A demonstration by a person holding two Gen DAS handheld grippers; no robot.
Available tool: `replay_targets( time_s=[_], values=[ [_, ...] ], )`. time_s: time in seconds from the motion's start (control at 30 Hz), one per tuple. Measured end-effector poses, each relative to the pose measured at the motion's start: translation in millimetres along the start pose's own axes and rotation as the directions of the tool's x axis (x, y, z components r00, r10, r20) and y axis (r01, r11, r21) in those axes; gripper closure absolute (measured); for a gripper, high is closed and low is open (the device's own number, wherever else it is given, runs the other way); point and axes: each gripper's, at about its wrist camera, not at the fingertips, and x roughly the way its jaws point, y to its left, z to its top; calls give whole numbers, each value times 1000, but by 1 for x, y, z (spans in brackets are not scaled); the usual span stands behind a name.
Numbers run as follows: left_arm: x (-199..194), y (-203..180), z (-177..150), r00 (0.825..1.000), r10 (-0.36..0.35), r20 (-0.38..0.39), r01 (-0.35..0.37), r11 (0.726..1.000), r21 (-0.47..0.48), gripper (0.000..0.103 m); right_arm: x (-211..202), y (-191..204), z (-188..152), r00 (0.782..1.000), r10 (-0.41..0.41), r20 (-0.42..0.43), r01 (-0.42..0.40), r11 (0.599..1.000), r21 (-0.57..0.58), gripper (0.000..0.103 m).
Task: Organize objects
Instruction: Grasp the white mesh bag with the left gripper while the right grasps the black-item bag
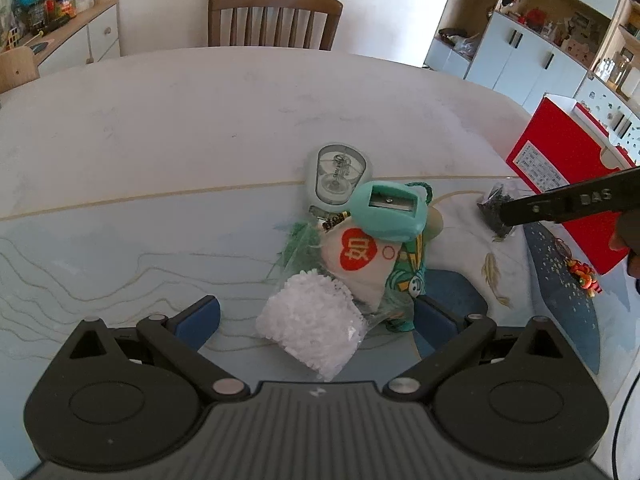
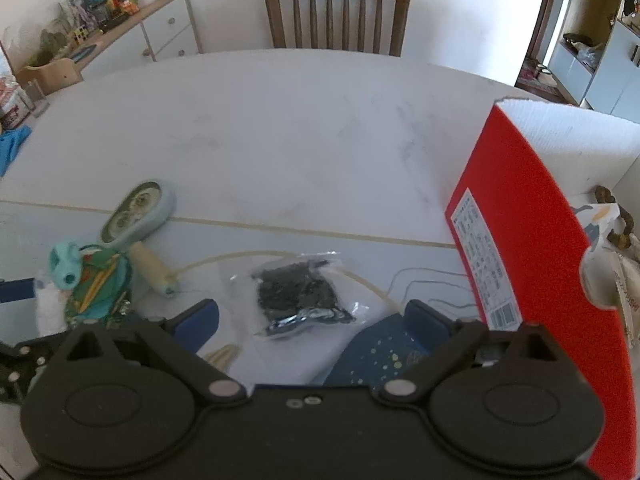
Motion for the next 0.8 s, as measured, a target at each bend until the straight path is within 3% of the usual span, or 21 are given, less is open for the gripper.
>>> replay_targets(
  time_s=[0.33, 0.7, 0.8],
  values=[
    [-12, 7, -3, 999, 1, 36, -1, 1000, -11, 2, 19, 2, 2, 1000, 6, -27, -7, 1000, -24, 13],
    [-8, 1, -6, 1000, -4, 25, 3, 999, 35, 29, 26, 10, 1, 1000, -21, -23, 19, 997, -73, 29],
    [-9, 0, -5, 1000, 14, 26, -15, 999, 34, 39, 26, 13, 1, 1000, -20, -15, 19, 997, -81, 39]
  ],
)
